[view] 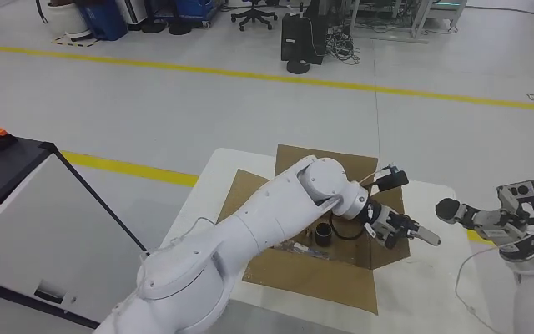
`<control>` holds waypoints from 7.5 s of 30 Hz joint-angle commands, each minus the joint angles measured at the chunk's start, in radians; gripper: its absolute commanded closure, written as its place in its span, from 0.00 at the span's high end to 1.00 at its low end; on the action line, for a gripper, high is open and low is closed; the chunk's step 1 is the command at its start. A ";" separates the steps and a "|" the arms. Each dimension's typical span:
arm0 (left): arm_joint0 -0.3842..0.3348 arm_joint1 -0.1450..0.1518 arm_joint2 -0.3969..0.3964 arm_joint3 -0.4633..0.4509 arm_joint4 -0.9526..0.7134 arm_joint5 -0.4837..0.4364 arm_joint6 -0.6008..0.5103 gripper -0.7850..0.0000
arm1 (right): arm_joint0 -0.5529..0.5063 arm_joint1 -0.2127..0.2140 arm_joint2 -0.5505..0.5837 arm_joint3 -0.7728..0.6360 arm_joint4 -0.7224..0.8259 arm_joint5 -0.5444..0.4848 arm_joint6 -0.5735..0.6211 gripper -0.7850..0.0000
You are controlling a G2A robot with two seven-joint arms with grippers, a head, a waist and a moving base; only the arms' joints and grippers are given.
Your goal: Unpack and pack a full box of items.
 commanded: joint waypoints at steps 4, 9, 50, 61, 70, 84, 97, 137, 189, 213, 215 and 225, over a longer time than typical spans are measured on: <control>0.006 -0.049 0.005 0.091 -0.020 -0.023 -0.023 1.00 | 0.013 0.001 -0.046 -0.012 -0.030 0.005 -0.025 1.00; -0.005 -0.085 -0.001 0.166 -0.026 -0.033 -0.040 1.00 | 0.022 0.004 -0.087 0.000 -0.072 0.013 -0.034 1.00; -0.066 -0.074 -0.108 0.339 0.140 -0.155 0.026 1.00 | 0.055 0.036 -0.217 0.128 -0.388 0.037 -0.295 1.00; -0.057 -0.027 -0.139 0.291 0.198 -0.150 0.045 1.00 | 0.040 0.045 -0.207 0.088 -0.382 0.001 -0.292 1.00; -0.057 -0.027 -0.139 0.291 0.198 -0.150 0.045 1.00 | -0.012 0.059 -0.115 -0.041 -0.254 -0.019 -0.168 1.00; -0.038 0.023 -0.180 0.276 0.249 -0.180 0.155 1.00 | -0.015 0.072 -0.126 -0.193 -0.320 -0.014 -0.208 1.00; 0.057 0.170 -0.302 0.069 0.318 -0.172 0.183 1.00 | 0.049 0.089 -0.227 -0.260 -0.566 0.087 -0.267 1.00; 0.518 0.398 -0.625 -0.869 0.673 0.282 0.151 1.00 | 0.119 0.100 -0.365 -0.293 -0.786 0.112 -0.261 1.00; 0.907 0.457 -0.937 -1.197 0.518 0.339 0.600 1.00 | 0.233 0.093 -0.682 -0.426 -1.185 0.240 -0.250 1.00; 0.907 0.457 -0.937 -1.197 0.518 0.339 0.600 1.00 | 0.253 0.095 -0.731 -0.414 -1.252 0.208 -0.184 1.00; 0.907 0.457 -0.937 -1.197 0.518 0.339 0.600 1.00 | 0.293 0.094 -0.754 -0.401 -1.249 0.184 -0.118 1.00; 0.907 0.457 -0.937 -1.197 0.518 0.339 0.600 1.00 | 0.565 0.054 -0.983 -0.244 -1.336 0.300 0.124 1.00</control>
